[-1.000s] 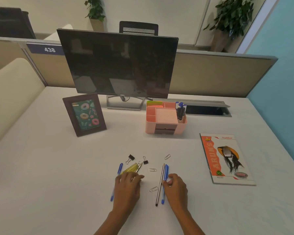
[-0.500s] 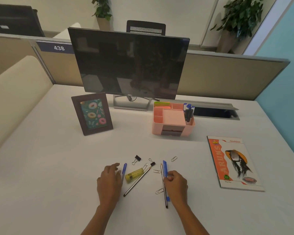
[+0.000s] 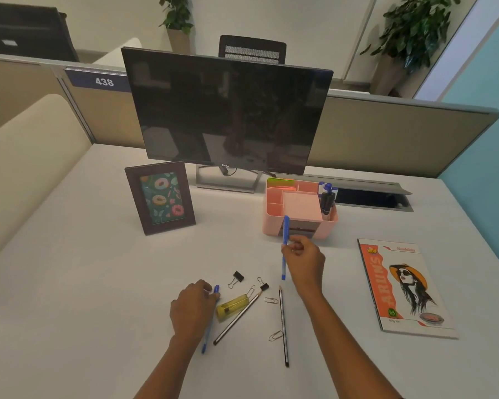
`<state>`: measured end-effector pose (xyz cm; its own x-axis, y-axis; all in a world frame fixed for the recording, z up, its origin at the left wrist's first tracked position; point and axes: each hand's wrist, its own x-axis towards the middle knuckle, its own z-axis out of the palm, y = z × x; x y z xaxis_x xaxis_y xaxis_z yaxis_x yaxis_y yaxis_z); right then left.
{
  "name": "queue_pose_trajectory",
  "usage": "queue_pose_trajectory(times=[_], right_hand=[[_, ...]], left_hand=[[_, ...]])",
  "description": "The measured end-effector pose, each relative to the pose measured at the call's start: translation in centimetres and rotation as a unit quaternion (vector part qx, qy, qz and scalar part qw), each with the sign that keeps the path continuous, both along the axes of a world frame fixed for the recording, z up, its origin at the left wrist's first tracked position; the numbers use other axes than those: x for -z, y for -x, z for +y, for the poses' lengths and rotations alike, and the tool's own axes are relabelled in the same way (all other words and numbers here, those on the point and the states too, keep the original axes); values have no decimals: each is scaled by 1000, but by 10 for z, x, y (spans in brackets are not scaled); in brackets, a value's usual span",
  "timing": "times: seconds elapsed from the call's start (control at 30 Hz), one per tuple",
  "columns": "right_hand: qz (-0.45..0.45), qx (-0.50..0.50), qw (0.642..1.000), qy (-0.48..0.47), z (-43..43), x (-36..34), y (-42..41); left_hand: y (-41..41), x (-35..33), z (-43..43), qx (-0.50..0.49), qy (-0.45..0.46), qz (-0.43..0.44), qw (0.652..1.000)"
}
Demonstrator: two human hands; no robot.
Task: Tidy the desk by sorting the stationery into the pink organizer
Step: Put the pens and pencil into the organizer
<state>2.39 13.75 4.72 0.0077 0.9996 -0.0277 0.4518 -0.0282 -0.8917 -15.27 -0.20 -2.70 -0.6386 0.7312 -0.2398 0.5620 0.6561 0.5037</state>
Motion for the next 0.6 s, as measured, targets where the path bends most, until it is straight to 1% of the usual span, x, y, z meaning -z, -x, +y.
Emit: queue_pose_trajectory(times=[0.07, 0.2, 0.43, 0.6], right_hand=[[1, -1, 1000, -16, 15, -7, 6], [4, 0, 998, -61, 42, -19, 19], [28, 29, 986, -159, 90, -41, 43], [24, 16, 982, -187, 115, -39, 61]], left_hand=[[0, -2, 3, 3, 15, -8, 1000], [1, -4, 8, 22, 45, 8, 999], [1, -4, 14, 21, 59, 16, 998], [3, -3, 21, 27, 79, 12, 996]])
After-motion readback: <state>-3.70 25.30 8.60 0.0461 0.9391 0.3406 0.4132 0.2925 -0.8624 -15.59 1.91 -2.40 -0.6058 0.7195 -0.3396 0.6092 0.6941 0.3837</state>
